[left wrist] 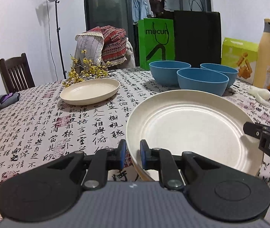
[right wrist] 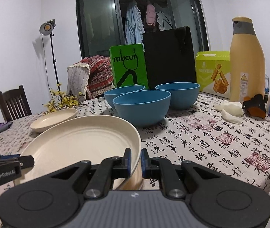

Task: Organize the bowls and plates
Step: 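Lower the cream plate beside the blue bowls and open both grippers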

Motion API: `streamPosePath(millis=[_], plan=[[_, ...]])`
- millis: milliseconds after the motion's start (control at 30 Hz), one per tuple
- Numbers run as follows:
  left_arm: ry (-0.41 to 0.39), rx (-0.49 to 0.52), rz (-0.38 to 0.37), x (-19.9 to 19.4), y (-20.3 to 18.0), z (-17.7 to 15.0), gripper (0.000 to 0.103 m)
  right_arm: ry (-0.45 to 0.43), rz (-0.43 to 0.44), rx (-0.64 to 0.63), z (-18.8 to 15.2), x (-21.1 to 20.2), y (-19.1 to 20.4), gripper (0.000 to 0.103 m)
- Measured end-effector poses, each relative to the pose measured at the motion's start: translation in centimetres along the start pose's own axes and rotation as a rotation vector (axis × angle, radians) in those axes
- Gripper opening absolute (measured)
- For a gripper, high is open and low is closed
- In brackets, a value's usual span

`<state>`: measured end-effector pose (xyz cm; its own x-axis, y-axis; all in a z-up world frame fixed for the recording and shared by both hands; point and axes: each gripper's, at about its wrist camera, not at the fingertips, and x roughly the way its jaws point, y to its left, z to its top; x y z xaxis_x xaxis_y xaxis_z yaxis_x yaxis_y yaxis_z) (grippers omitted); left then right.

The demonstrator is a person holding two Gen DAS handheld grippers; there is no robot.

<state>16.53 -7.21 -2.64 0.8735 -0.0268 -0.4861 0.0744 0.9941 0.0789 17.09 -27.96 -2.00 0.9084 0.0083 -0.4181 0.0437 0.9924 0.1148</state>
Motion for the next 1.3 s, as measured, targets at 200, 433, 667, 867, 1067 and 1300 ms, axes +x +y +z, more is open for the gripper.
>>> streamPosePath(millis=[200, 433, 667, 867, 1067, 1300], plan=[[0.018, 0.020, 0.006, 0.0, -0.2, -0.3, 0.016, 0.005, -0.007, -0.025, -0.5, 0.2, 0.0, 0.010], [0.056, -0.024, -0.021, 0.8, 0.1, -0.8, 0.016, 0.006, -0.020, -0.050, -0.9, 0.7, -0.1, 0.010], [0.045, -0.079, -0.064, 0.6, 1.1, -0.8, 0.021, -0.002, 0.042, -0.007, -0.5, 1.0, -1.3, 0.013], [-0.010, -0.142, -0.086, -0.1, 2.7, -0.5, 0.063, -0.027, 0.132, 0.010, 0.5, 1.4, -2.4, 0.041], [-0.105, -0.242, -0.092, -0.9, 5.3, -0.4, 0.103, -0.083, 0.192, 0.009, 1.4, 2.1, -3.6, 0.101], [-0.131, -0.246, -0.049, -0.3, 7.6, 0.0, 0.103, -0.098, 0.198, -0.014, 2.8, 4.1, -4.3, 0.103]])
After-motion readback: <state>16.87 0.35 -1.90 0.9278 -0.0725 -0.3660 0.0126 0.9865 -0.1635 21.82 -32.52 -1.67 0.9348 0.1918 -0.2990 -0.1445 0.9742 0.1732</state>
